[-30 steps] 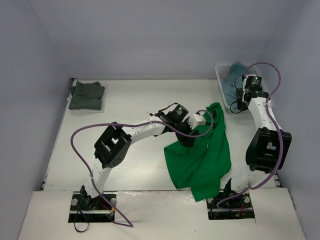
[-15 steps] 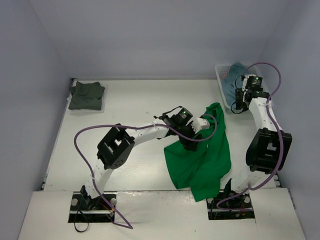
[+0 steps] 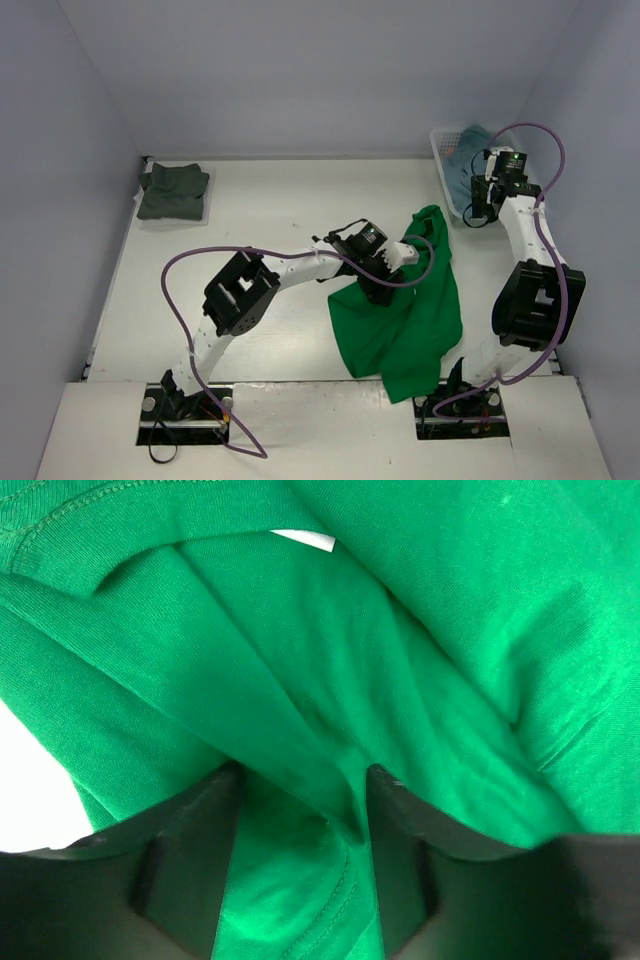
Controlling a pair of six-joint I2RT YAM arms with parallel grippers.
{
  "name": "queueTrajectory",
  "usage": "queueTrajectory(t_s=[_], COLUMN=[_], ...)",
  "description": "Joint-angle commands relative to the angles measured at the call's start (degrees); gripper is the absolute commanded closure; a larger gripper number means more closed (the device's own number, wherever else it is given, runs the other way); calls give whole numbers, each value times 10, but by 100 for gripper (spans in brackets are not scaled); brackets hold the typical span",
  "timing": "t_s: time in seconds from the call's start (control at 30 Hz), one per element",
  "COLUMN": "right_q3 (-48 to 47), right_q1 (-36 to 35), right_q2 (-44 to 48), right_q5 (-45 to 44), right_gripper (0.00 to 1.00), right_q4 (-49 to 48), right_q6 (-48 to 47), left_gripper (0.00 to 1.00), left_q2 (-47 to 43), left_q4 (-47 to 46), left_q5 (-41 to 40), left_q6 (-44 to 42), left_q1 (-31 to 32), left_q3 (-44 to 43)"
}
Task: Fold and stack the t-shirts
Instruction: Move the tshirt to the center of the board
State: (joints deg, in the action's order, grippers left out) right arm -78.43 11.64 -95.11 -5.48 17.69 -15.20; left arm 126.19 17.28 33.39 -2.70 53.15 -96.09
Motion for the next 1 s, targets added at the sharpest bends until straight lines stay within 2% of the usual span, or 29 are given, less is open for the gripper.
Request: queueTrajectory(t_s=[0.0,0.03,0.13,0.17,0.2,0.27,0.37,0.6,0.97], right_q3=[-7,-5,-1,5,7,15,37,39,23], right_q1=[0,-1,-4,-9,-22,-47,-102,-121,-153], right_q2=[29,30,33,39,41,37,35,38,4], right_q5=[6,9,45,72,111,129,96,115,81], right_gripper=[43,43,44,44,44,44,45,45,45], right_q4=[-7,-7,-4,-1,7,23,19,21,22], right_q6=[1,1,-4,-16,-22,-45,-62,-64,-55], left_gripper=[56,65,81,91,95,100,100,100,100], left_q2=[-17,-17,-18,-20,-24,-30,-39,-91,-215], left_q4=[-12,-12,-8,-7,-1,3,7,8,-10], left_q5=[4,3,-5,-10,-23,-38,-53,-81,-70], left_q6=[1,1,-7,-10,-15,-20,-24,-29,-20], left_q1=[4,4,4,4,3,0,-10,-60,-215], left_q3=[-29,-29,-30,-29,-31,-32,-30,-12,57])
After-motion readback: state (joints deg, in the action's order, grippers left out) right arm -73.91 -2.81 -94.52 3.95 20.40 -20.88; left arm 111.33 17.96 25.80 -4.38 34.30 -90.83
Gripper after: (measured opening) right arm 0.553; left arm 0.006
